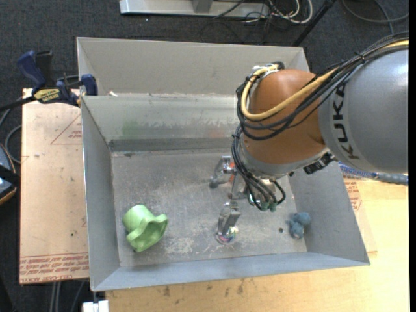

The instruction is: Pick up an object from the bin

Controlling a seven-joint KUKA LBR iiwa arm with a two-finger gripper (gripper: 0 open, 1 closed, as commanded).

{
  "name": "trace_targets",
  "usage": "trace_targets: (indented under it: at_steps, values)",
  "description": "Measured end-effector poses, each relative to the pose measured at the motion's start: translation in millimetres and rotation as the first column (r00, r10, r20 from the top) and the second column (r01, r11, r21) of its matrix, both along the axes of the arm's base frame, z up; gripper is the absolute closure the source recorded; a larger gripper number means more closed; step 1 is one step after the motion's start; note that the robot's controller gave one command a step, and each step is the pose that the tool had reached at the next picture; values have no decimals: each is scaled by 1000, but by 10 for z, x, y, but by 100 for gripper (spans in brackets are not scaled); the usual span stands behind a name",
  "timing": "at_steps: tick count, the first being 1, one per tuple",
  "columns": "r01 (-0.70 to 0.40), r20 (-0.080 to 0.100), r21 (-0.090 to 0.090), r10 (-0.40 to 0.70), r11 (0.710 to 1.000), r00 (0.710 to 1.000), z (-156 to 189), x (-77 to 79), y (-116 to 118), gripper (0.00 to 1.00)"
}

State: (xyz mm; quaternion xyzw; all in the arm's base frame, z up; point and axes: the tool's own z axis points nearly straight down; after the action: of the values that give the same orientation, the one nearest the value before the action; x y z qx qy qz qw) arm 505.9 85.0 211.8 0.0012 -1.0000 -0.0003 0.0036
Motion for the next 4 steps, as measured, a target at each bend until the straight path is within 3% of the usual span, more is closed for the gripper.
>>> trace_targets:
  at_steps: [1, 2, 3, 4]
  values:
    - [-159, 10, 2, 159, 987, 987, -1344, 60, 487, 0]
    - [-425, 18, 5, 425, 905, 905, -1368, 186, 315, 0]
    - [-384, 12, -11, 384, 923, 923, -1368, -45, 1606, 0]
    - [-375, 12, -9, 375, 927, 927, -1368, -33, 1574, 100]
